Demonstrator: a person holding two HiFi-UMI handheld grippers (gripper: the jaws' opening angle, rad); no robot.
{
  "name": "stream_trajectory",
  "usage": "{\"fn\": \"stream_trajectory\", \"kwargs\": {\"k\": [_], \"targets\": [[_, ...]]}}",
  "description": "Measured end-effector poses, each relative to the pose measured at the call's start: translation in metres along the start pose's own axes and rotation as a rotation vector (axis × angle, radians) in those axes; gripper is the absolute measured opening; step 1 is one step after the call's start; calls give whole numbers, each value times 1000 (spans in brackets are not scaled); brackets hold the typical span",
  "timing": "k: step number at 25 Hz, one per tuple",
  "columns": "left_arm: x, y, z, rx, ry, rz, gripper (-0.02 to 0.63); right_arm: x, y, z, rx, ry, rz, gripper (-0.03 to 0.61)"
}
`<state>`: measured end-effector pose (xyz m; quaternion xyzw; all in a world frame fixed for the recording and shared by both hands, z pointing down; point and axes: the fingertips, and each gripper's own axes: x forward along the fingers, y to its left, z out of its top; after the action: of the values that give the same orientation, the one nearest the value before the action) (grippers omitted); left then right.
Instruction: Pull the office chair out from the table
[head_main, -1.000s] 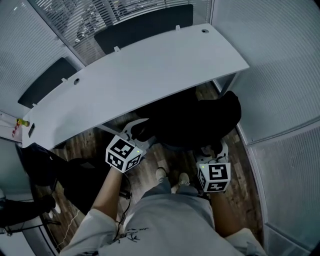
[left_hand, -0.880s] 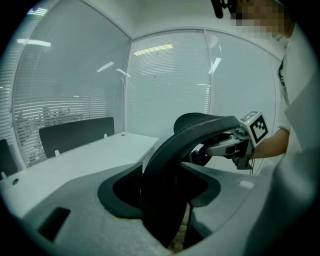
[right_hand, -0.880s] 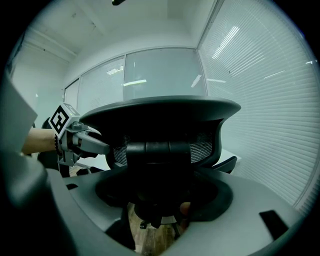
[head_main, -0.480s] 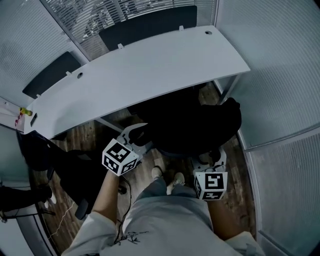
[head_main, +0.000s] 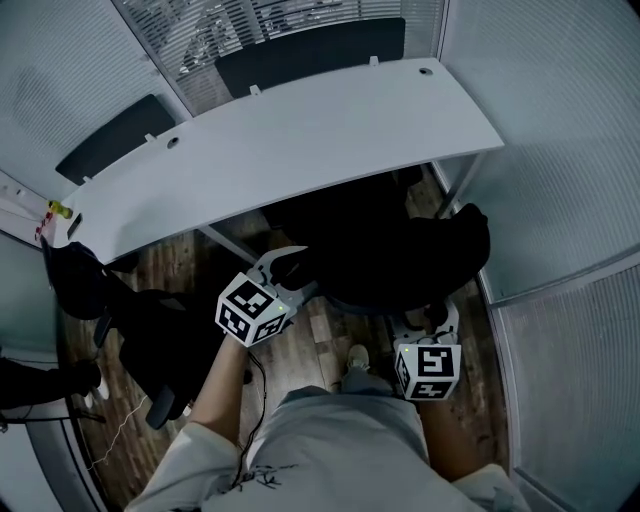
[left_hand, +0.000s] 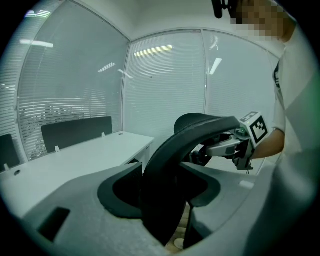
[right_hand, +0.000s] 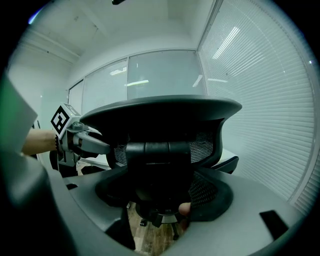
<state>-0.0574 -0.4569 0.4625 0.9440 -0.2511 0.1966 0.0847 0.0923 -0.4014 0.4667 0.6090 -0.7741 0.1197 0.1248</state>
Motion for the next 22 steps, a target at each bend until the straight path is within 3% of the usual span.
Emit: {"fn": "stream_trajectory", "kwargs": {"k": [10, 22], "targets": [[-18, -21, -12, 26, -7, 3, 219, -26, 16, -16, 5, 0, -19, 291], [-42, -35, -17, 29, -3, -47, 219, -52, 39, -18, 19, 5, -54, 291]]}}
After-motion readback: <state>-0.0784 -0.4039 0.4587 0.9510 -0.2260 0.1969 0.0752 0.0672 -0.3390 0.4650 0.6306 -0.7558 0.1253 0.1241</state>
